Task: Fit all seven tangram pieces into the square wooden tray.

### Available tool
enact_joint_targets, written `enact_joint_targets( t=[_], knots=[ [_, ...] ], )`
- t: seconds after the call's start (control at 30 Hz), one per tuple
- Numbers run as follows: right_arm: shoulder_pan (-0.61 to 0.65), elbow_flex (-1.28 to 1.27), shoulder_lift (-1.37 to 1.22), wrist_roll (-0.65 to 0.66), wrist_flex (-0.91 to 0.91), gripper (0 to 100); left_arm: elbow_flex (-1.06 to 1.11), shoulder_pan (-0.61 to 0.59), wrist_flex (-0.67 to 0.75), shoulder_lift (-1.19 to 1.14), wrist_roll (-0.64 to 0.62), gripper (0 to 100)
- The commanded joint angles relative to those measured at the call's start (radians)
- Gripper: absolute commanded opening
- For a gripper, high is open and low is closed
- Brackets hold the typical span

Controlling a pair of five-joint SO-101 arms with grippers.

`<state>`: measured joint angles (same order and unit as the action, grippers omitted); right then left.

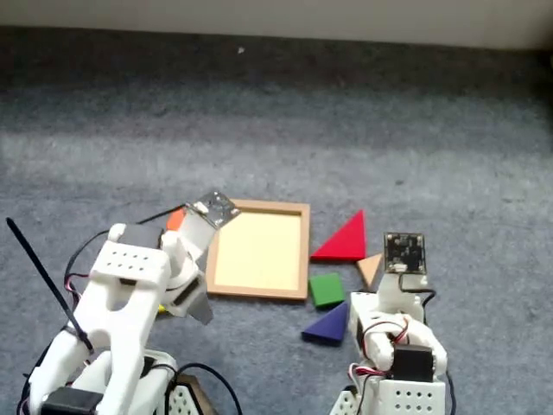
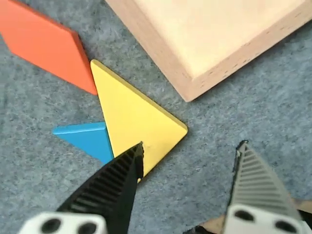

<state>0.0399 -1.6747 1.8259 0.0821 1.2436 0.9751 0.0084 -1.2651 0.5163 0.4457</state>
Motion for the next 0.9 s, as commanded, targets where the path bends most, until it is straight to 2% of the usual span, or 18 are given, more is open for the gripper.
enact_joint_targets(
  t=[0.0,0.27,0.7,0.87],
  knots=[
    [-0.010,-0.150,0.012,0.009,0.007,0.9,-0.073,-0.077,0.011,-0.058,0.049,30],
    [-0.010,-0.150,0.012,0.009,0.007,0.9,-0.105,-0.142,0.095,-0.223,0.097,30],
    [-0.010,-0.150,0.012,0.009,0.007,0.9,-0.254,-0.147,0.087,-0.433,0.110,32],
    [-0.010,-0.150,0.012,0.009,0.007,0.9,-0.280,-0.131,0.032,-0.469,0.112,33]
  ],
)
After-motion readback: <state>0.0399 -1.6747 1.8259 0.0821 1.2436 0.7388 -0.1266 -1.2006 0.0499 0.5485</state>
